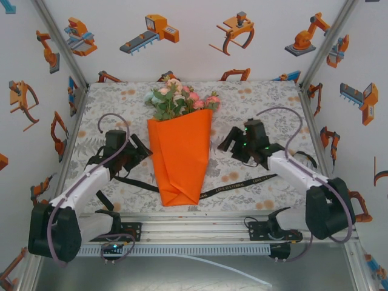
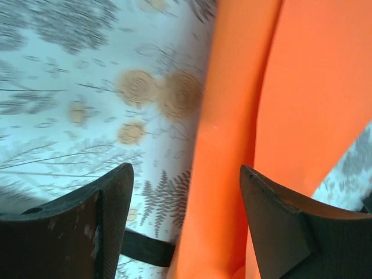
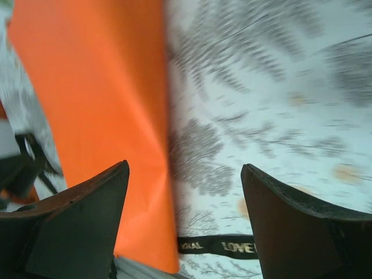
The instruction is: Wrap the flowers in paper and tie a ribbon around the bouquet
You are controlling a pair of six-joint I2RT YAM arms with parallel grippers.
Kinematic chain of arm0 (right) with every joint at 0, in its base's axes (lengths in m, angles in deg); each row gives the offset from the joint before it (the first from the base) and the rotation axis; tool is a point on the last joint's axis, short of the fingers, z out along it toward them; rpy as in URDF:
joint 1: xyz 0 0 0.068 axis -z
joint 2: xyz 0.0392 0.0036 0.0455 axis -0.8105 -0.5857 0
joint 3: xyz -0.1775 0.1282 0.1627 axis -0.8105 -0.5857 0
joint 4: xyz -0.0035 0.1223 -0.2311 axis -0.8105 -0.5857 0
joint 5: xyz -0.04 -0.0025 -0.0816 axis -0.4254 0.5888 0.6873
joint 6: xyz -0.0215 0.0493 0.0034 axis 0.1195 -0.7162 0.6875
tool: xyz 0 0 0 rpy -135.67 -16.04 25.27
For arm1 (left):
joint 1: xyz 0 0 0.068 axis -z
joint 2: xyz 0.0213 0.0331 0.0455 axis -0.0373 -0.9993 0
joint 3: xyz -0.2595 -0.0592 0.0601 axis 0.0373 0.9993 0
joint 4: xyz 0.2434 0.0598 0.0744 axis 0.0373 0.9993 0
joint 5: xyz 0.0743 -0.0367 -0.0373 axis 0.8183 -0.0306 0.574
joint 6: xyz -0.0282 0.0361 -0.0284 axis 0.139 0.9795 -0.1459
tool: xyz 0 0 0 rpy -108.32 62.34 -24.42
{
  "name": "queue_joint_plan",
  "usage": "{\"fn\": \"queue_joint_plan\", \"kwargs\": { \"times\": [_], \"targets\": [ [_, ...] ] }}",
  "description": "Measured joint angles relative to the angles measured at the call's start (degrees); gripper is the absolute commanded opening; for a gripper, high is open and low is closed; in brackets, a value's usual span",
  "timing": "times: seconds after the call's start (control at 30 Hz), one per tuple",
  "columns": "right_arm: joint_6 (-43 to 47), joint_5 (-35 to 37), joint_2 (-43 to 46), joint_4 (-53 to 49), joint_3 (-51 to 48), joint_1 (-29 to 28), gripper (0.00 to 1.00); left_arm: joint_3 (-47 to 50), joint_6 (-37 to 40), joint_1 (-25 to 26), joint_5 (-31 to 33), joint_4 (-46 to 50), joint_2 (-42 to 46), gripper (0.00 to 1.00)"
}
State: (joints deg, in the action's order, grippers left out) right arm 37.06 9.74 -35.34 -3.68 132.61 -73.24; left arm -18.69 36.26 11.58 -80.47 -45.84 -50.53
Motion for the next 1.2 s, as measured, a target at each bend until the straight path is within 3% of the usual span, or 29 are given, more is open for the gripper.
{"fn": "queue_joint_plan", "kwargs": {
  "times": [0.13, 0.27, 0.5, 0.7, 0.83, 0.93, 1.0, 1.03, 1.1, 1.2],
  "targets": [
    [0.5, 5.9, 5.1, -6.2, 0.0, 14.6, 0.7, -0.6, -1.4, -7.7, 3.8, 4.0, 1.5, 0.69],
    [2.0, 10.8, 6.8, -11.1, -0.1, 25.1, 0.7, -0.6, -3.4, -15.5, 5.6, 6.9, 0.5, 0.68],
    [6.2, 15.2, 5.3, -16.4, -1.2, 37.0, 0.67, -0.3, -4.8, -18.3, 10.0, 9.2, 0.9, 0.7],
    [9.6, 14.6, -1.4, -16.0, -1.3, 38.6, 0.59, 2.1, -5.7, -18.3, 12.7, 9.4, 4.1, 0.73],
    [10.3, 12.7, -5.3, -13.4, -2.1, 38.6, 0.45, 2.4, -5.9, -18.2, 14.1, 10.3, 5.5, 0.73],
    [10.6, 11.5, -7.2, -11.6, -2.9, 38.6, 0.29, 2.4, -5.9, -18.1, 15.0, 11.4, 6.3, 0.74],
    [10.9, 11.0, -7.7, -10.2, -3.3, 38.6, 0.06, 2.4, -6.1, -17.9, 15.6, 12.6, 6.8, 0.74],
    [10.7, 10.7, -7.7, -9.5, -3.5, 38.6, 0.0, 2.4, -6.2, -17.9, 15.9, 13.1, 7.0, 0.75],
    [10.3, 10.1, -6.9, -8.8, -3.9, 38.6, 0.0, 2.4, -6.4, -17.8, 16.4, 14.3, 7.1, 0.8],
    [10.3, 9.7, -2.3, -8.9, -3.8, 38.6, 0.0, 2.2, -7.1, -18.1, 17.0, 16.5, 7.0, 0.81]
  ]
}}
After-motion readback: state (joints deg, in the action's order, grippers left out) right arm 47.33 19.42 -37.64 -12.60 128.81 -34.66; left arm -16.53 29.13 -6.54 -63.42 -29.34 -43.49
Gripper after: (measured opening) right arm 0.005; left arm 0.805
